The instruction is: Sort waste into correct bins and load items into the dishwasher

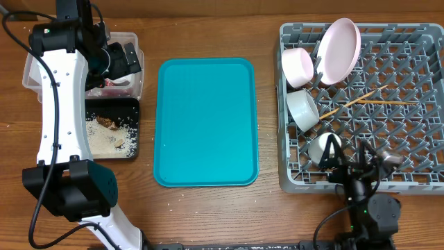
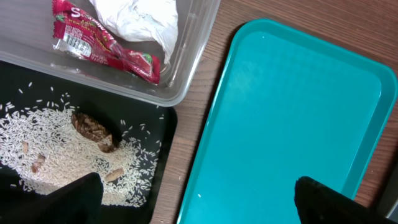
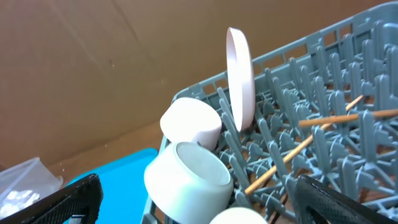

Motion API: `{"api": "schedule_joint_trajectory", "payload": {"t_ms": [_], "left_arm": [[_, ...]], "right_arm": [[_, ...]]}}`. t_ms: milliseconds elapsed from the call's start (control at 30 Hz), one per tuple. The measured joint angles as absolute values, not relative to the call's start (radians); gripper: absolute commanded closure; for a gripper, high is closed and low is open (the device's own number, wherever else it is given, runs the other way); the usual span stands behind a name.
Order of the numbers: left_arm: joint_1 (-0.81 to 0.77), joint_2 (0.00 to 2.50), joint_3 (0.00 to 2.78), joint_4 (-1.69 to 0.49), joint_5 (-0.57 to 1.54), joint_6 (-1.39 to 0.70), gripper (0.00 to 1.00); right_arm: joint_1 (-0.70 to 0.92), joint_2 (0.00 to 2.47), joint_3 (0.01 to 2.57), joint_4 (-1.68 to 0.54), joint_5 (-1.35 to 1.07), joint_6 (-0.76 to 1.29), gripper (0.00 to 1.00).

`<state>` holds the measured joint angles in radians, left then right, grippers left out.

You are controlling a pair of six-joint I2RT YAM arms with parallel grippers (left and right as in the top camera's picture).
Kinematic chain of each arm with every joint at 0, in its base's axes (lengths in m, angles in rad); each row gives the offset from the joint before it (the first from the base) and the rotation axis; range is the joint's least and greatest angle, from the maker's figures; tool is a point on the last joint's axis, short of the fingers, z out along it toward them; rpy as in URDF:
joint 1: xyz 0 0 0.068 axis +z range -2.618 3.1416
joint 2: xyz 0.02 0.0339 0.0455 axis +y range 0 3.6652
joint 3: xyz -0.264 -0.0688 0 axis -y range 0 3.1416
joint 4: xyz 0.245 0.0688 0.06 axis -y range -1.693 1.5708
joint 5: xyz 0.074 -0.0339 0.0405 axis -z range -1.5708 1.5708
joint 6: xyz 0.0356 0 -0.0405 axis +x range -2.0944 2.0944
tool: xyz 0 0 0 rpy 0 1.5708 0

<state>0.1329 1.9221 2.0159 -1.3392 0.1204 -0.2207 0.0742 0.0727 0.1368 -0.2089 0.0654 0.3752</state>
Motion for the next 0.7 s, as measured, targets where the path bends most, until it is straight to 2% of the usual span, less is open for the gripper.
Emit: {"api": "schedule_joint_trajectory", "payload": {"t_ms": [367, 500, 700], "left_arm": [[0.133, 1.922, 2.016, -1.339, 0.12, -0.221, 0.0], [0.133, 1.922, 2.016, -1.339, 0.12, -0.221, 0.0], [0.133, 1.922, 2.016, -1.339, 0.12, -0.221, 0.0]], "right_arm": [[0.079, 0.016, 0.057, -0.19, 0.079, 0.36, 0.0], [0.08, 0.013, 0.034, -0.091, 0.079, 0.356, 0.0], [0.081, 0.013, 0.019, -0.08, 0.078, 0.354, 0.0]]}}
